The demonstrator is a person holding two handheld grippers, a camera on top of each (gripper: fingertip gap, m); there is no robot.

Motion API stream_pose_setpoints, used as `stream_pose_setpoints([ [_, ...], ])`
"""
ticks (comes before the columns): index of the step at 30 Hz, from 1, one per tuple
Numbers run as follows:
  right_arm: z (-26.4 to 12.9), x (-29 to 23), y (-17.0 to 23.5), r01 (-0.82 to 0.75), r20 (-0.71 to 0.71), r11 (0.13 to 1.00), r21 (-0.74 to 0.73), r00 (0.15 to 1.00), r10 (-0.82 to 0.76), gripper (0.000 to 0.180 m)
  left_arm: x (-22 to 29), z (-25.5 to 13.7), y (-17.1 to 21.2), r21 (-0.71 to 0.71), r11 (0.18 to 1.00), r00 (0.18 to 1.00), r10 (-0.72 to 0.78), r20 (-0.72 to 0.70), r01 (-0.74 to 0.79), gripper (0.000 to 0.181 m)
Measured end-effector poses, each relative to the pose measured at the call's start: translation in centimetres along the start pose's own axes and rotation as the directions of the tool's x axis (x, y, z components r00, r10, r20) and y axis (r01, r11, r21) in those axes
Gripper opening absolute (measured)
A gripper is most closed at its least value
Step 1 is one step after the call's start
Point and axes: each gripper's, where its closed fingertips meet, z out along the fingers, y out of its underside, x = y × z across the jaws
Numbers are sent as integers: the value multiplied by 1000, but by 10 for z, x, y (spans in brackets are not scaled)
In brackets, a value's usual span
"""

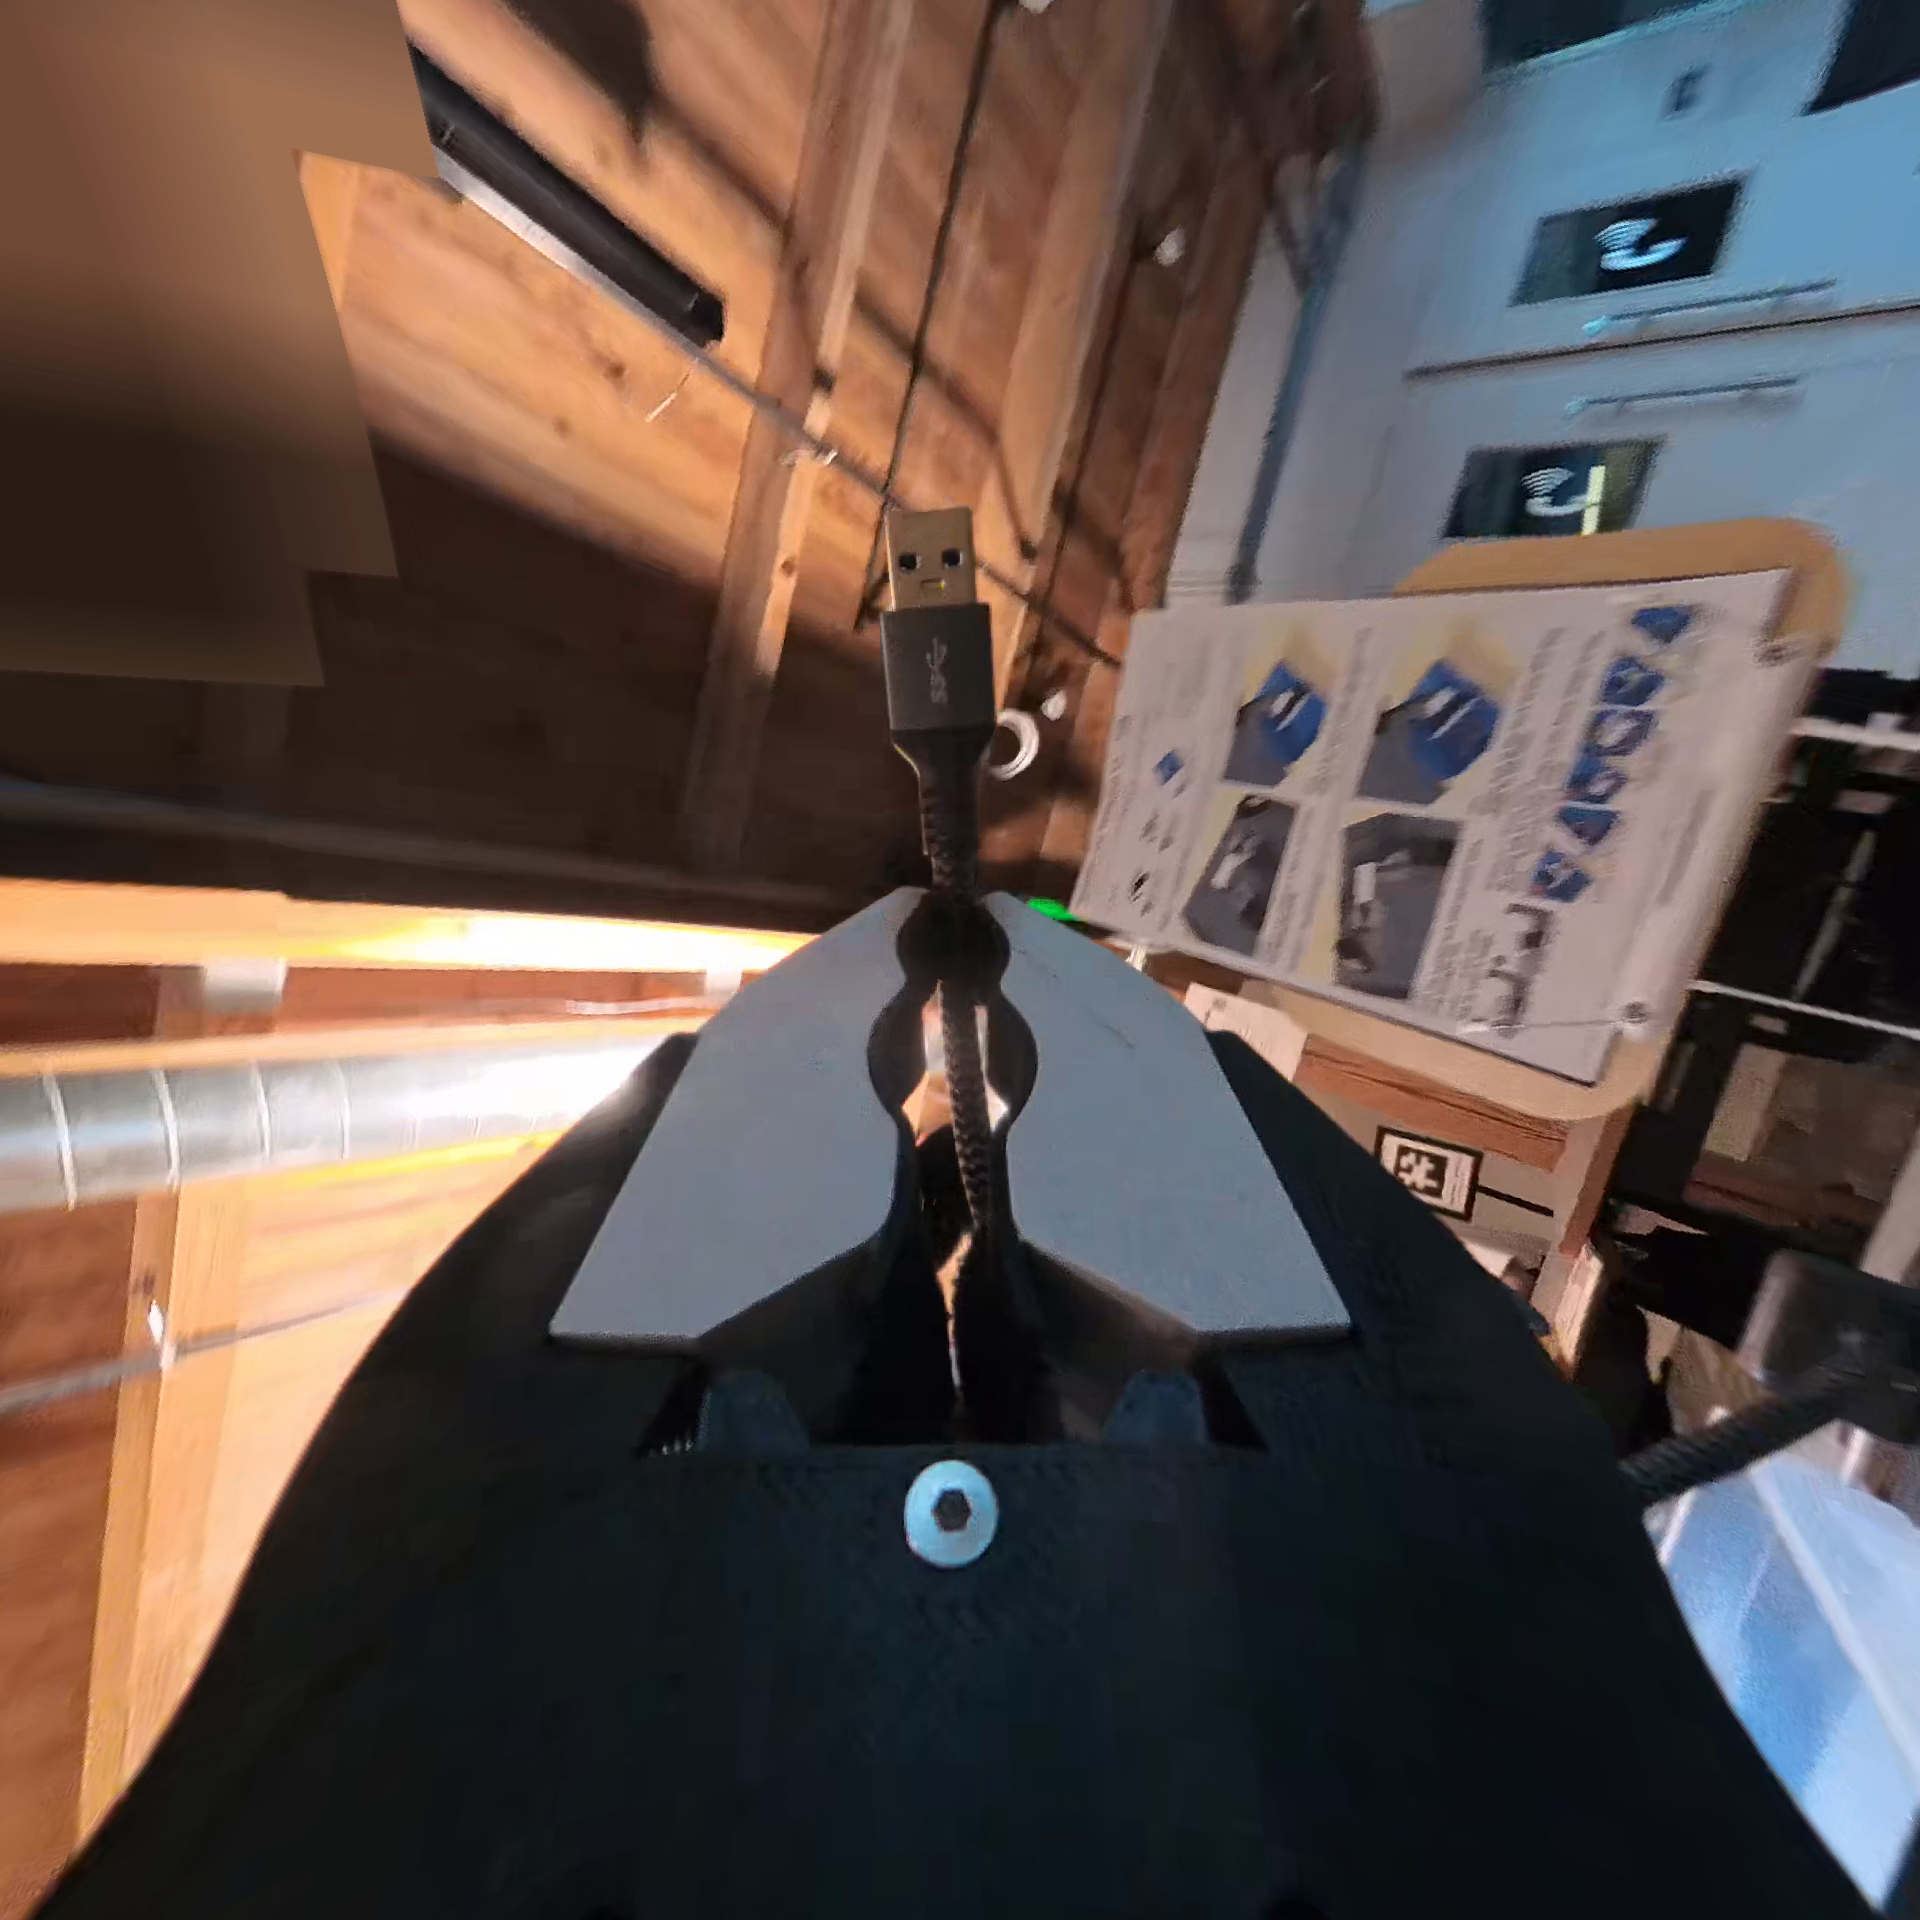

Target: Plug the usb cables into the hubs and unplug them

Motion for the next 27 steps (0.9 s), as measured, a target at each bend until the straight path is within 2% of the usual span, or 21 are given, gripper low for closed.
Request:
stream_pose_setpoints([
  [4, 27, -22, -11, -104, 113, 994, -45, 988, 108, 44, 43, -2, -44, 102, 994, 995, 47, -89, -38, 6],
  [7, 42, -39, -12, -147, 182, 986, -80, 970, 160, 41, 60, -4, -68, 159, 987, 991, 53, -124, -33, 6],
  [12, 58, -51, 3, -130, 222, 976, -174, 961, 167, 28, 72, -9, -90, 220, 976, 987, 36, -156, 0, 6],
  [16, 60, -57, 15, -84, 267, 972, -221, 953, 143, 10, 80, -11, -94, 225, 974, 983, 0, -183, 41, 6],
  [18, 58, -52, 17, -5, 278, 975, -221, 958, 68, 9, 84, -14, -96, 226, 962, 963, -95, -252, 155, 6],
  [21, 54, -30, 9, 31, 226, 982, -185, 974, 12, 9, 74, -10, -82, 110, 898, 874, -379, -304, 427, 25],
  [22, 53, -22, 3, 40, 209, 986, -164, 978, -5, 9, 70, -11, -79, 72, 837, 806, -494, -325, 543, 29],
  [23, 52, -16, -2, 56, 195, 988, -143, 980, -28, 8, 67, -13, -79, 32, 734, 692, -624, -363, 678, 30],
  [24, 52, -12, -6, 78, 188, 989, -125, 981, -53, 8, 63, -17, -84, -18, 574, 517, -751, -412, 819, 31],
  [25, 52, -10, -10, 107, 190, 989, -106, 978, -85, 9, 60, -22, -92, -86, 359, 279, -835, -473, 929, 31],
  [26, 52, -11, -13, 138, 196, 987, -81, 973, -120, 8, 57, -28, -104, -176, 124, 12, -846, -533, 977, 31],
  [27, 53, -14, -16, 170, 213, 984, -50, 965, -155, 8, 55, -34, -116, -275, -94, -242, -785, -571, 957, 31],
])
